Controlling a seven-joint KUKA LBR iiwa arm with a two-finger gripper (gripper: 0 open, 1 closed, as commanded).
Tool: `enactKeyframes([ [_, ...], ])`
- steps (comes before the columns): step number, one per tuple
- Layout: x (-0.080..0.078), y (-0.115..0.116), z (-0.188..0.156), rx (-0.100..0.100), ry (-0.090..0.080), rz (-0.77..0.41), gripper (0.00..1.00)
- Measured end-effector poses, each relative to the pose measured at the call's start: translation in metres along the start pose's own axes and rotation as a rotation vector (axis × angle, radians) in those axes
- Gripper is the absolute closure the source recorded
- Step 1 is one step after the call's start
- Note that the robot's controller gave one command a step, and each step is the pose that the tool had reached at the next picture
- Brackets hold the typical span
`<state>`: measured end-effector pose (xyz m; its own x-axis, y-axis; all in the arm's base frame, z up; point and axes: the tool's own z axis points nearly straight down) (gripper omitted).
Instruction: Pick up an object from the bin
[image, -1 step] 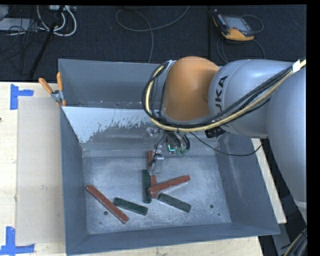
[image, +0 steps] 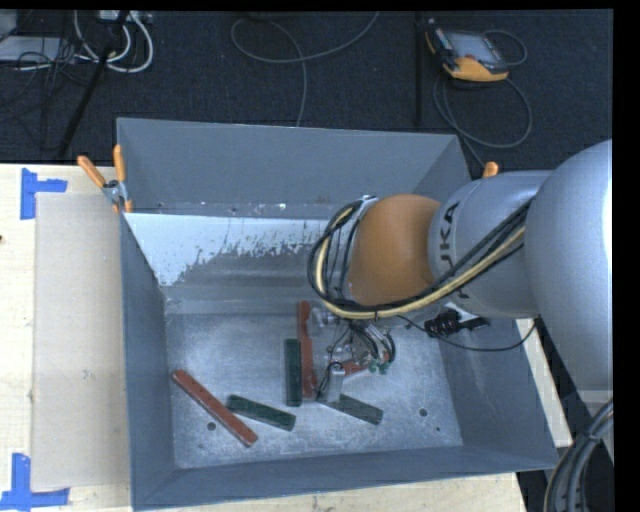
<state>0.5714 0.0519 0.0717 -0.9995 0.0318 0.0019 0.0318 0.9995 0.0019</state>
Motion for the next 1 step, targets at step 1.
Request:
enactKeyframes([
  [1, 0.0508, 0.0333, -0.0598, 0.0, -0.002, -0.064, 0.0],
])
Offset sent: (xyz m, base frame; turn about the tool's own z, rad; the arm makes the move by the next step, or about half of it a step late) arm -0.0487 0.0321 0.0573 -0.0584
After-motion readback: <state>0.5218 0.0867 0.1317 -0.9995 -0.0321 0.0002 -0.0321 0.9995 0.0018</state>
